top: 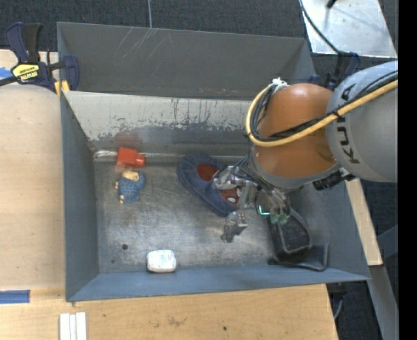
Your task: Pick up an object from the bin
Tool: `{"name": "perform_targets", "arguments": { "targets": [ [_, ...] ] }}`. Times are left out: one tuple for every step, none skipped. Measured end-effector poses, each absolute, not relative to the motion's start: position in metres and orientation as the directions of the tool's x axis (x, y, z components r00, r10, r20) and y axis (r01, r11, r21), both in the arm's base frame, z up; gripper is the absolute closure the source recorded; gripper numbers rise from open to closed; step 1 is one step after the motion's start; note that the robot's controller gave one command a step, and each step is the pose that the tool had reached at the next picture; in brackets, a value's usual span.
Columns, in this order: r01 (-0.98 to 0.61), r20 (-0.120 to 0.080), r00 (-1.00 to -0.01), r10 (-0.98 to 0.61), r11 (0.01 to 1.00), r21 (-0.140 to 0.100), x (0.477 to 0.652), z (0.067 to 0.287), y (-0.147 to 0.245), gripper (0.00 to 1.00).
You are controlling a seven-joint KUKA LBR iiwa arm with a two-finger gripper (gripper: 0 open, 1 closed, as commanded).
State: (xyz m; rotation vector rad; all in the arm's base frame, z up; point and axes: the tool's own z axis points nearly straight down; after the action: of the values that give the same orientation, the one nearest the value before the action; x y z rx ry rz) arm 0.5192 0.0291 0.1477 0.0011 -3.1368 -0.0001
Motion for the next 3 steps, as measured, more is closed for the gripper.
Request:
{"name": "perform_targets", "arguments": {
  "targets": [
    [0.198,-0.007,-0.980,0.198,0.980,0.007,0.582,0.076,0.015,0.00],
    [0.317,-0.007,-0.948,0.317,0.948,-0.008,0.591,0.076,0.045,0.00],
    [0.319,-0.002,-0.948,0.319,0.948,-0.004,0.591,0.079,0.041,0.00]
  ]
}}
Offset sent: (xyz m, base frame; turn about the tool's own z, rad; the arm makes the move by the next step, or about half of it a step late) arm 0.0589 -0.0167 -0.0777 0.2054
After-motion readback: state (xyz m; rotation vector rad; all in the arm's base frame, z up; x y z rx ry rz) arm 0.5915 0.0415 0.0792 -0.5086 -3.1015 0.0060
